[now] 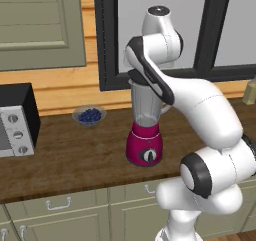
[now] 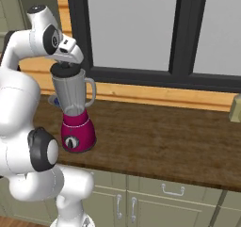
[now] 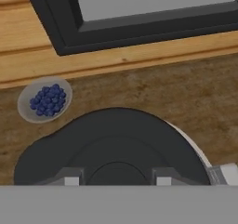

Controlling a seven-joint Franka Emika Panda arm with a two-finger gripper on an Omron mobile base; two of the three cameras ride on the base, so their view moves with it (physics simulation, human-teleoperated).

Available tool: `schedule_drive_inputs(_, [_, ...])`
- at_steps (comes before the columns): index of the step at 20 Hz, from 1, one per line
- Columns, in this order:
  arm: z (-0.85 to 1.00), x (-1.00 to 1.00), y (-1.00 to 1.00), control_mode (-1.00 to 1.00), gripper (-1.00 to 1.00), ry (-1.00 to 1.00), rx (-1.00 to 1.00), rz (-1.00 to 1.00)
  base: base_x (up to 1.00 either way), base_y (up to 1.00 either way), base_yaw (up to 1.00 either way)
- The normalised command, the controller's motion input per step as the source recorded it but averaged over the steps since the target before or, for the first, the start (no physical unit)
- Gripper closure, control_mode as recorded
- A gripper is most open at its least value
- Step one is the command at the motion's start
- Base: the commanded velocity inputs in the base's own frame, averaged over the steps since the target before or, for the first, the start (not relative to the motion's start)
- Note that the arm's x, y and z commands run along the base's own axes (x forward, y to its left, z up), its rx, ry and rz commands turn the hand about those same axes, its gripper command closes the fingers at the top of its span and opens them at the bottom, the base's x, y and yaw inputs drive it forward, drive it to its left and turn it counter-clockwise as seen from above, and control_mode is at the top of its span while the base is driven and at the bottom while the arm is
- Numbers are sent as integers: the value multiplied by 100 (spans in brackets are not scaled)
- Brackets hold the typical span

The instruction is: Close the lid blender by securely placing the lid on top.

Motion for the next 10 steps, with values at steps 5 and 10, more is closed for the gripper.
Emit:
schedule_drive_inputs(5, [-1,15,-3,-100,100,0,0,-12,0,0,0])
schedule_drive_inputs(10, [0,18,-8,-100,100,0,0,-8,0,0,0])
